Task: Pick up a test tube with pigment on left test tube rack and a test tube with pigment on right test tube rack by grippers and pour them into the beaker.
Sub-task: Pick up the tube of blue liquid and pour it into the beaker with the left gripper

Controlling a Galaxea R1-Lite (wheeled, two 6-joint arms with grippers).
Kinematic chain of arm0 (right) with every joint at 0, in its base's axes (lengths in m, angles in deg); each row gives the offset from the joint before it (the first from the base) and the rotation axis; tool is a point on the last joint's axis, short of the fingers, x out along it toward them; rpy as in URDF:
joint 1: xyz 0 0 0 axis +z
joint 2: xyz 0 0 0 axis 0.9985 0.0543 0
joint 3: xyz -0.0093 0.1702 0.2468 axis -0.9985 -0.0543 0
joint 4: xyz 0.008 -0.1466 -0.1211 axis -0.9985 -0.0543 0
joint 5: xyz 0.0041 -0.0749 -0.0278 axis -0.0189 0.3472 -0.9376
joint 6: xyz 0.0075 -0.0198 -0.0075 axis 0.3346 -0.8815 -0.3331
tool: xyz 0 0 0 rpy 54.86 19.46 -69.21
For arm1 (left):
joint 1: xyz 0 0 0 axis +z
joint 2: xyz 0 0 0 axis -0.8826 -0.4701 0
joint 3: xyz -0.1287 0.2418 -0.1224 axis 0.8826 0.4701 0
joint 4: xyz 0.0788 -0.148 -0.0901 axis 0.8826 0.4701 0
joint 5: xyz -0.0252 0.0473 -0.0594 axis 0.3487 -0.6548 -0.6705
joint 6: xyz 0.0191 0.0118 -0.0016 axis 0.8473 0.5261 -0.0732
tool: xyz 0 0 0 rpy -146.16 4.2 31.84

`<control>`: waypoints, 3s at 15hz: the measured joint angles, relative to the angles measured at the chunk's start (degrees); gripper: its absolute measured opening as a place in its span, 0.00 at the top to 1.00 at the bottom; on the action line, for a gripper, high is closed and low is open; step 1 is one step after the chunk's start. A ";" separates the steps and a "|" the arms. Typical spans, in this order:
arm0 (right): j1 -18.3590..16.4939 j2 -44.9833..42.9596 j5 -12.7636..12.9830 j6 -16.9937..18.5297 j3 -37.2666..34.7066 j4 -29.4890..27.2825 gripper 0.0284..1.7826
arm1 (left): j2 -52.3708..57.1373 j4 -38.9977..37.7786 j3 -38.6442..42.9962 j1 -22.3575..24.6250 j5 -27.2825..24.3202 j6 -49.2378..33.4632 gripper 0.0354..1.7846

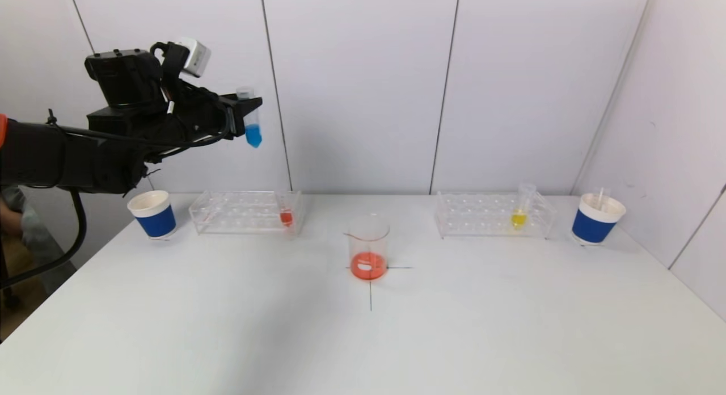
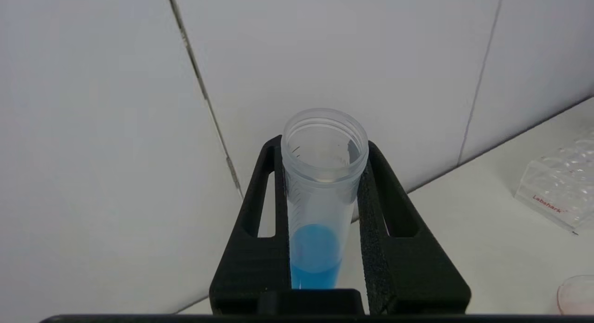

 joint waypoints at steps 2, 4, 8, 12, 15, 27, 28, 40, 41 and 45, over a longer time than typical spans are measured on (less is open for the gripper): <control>-0.02 0.00 0.00 0.00 0.00 0.00 0.01 | 0.78 1.40 -0.55 -2.29 0.22 3.01 0.77; 0.00 0.00 0.00 0.00 0.00 0.00 0.01 | 1.28 2.49 -0.91 -4.39 0.22 5.66 0.77; 0.00 0.00 0.01 0.01 0.00 0.00 0.01 | 1.63 6.64 -2.76 -7.69 0.26 11.65 0.77; 0.00 0.00 -0.02 0.00 0.00 0.00 0.01 | 1.35 8.51 -3.22 -9.01 0.01 20.65 0.77; 0.00 0.00 0.00 0.01 0.00 0.00 0.01 | 0.74 8.57 -2.91 -9.70 -0.38 27.06 0.77; 0.00 0.00 0.01 0.00 0.00 0.00 0.01 | -1.82 5.42 -0.90 -12.41 -7.50 42.42 0.77; 0.00 0.00 0.01 0.00 0.00 0.02 0.01 | -2.04 3.52 -0.11 -12.68 -8.37 42.97 0.77; 0.00 0.00 0.01 0.00 0.00 0.00 0.01 | -7.16 -13.56 6.21 -14.42 -12.92 49.51 0.77; 0.00 0.00 0.01 0.00 0.00 0.02 0.01 | -7.22 -13.57 6.31 -14.53 -13.73 50.88 0.77; 0.00 0.00 0.01 0.00 0.00 0.00 0.01 | -7.28 -14.14 7.23 -15.37 -14.56 54.19 0.77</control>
